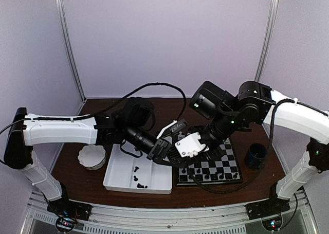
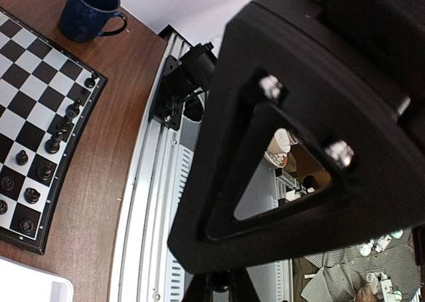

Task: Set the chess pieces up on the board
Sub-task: Pass from the left arm to the right, then pass from the right arm to the left

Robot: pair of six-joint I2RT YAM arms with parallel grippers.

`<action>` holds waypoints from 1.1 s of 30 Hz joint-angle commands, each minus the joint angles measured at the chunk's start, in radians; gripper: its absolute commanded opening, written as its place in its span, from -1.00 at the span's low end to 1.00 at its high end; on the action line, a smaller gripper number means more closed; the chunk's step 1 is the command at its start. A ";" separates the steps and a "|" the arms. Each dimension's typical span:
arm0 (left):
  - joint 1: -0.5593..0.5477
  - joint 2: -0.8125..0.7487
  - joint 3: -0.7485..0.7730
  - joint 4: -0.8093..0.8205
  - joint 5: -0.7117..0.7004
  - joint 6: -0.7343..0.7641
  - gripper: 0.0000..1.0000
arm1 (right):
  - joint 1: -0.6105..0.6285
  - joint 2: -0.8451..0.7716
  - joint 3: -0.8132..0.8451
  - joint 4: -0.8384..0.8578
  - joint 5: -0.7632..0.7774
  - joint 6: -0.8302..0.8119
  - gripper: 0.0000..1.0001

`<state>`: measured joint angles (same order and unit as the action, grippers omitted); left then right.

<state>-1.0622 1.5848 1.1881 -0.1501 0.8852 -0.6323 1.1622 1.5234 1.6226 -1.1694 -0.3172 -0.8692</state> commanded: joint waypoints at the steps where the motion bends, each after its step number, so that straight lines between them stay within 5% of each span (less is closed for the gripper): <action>1: 0.006 0.015 0.028 0.045 0.018 -0.004 -0.93 | 0.016 0.011 0.006 0.000 0.034 -0.008 -0.61; 12: 0.016 -0.061 -0.003 -0.022 -0.126 0.044 -0.46 | -0.018 -0.035 -0.082 0.075 0.066 0.073 -0.84; 19: 0.016 -0.202 -0.120 0.063 -0.363 0.089 -0.28 | -0.227 -0.106 -0.145 0.123 -0.217 0.227 -0.85; 20: 0.015 -0.219 -0.136 0.088 -0.404 0.100 -0.13 | -0.260 -0.110 -0.155 0.127 -0.272 0.254 -0.85; 21: 0.013 -0.236 -0.158 0.129 -0.439 0.115 0.17 | -0.290 -0.112 -0.163 0.126 -0.318 0.277 -0.84; 22: 0.006 -0.262 -0.186 0.191 -0.479 0.140 0.77 | -0.316 -0.110 -0.171 0.125 -0.367 0.299 -0.84; 23: -0.003 -0.280 -0.210 0.248 -0.507 0.170 0.93 | -0.344 -0.108 -0.181 0.122 -0.414 0.323 -0.84; 33: -0.018 -0.224 -0.208 0.429 -0.803 0.237 0.95 | -0.519 -0.113 -0.248 0.234 -0.747 0.517 -0.79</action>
<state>-1.0809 1.3216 0.9604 0.1505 0.2199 -0.4309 0.6781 1.4250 1.3731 -1.0077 -0.8921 -0.4454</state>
